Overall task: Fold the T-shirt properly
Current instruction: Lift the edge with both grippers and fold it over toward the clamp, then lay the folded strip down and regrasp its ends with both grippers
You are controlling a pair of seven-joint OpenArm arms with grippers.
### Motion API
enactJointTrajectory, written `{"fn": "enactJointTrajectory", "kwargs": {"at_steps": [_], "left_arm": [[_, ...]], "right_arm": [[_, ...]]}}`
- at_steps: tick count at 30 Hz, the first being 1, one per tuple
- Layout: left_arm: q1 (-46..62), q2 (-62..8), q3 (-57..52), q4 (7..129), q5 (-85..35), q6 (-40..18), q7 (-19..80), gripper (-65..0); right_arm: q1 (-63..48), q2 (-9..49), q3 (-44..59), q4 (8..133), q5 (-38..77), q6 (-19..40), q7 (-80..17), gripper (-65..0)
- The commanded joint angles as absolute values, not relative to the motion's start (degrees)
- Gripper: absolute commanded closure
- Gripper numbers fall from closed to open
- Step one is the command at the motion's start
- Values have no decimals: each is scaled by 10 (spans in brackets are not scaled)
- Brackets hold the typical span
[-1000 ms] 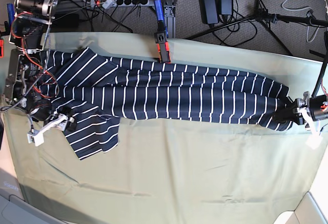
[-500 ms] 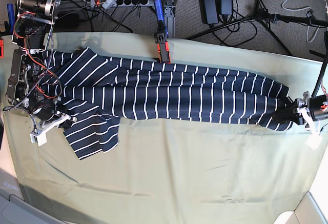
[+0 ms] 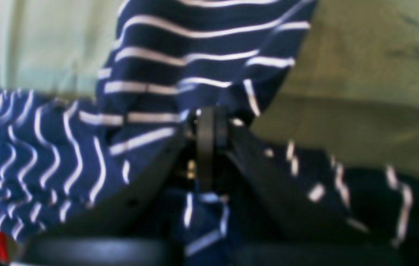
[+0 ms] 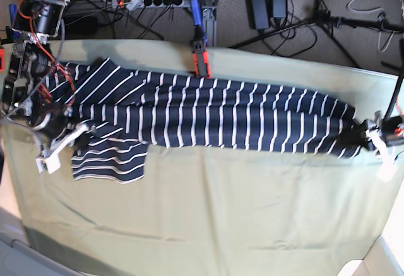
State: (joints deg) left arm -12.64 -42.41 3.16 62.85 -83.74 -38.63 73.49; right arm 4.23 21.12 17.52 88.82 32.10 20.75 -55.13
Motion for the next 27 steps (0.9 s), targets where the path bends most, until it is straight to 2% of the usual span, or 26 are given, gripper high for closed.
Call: {"fn": "enactJointTrajectory", "kwargs": {"at_steps": [1, 9, 16, 27], "left_arm": [[-134, -439, 27, 637, -850, -400, 730, 0], [-78, -458, 27, 687, -850, -400, 731, 0], [-73, -472, 27, 693, -850, -400, 726, 0], [-73, -472, 27, 693, -850, -400, 713, 0]], "right_arm": [[37, 221, 185, 912, 331, 228, -543, 0], [-84, 221, 242, 1041, 352, 228, -548, 0], [-179, 220, 289, 1130, 367, 228, -556, 0], [-246, 217, 293, 1200, 367, 228, -570, 0]]}}
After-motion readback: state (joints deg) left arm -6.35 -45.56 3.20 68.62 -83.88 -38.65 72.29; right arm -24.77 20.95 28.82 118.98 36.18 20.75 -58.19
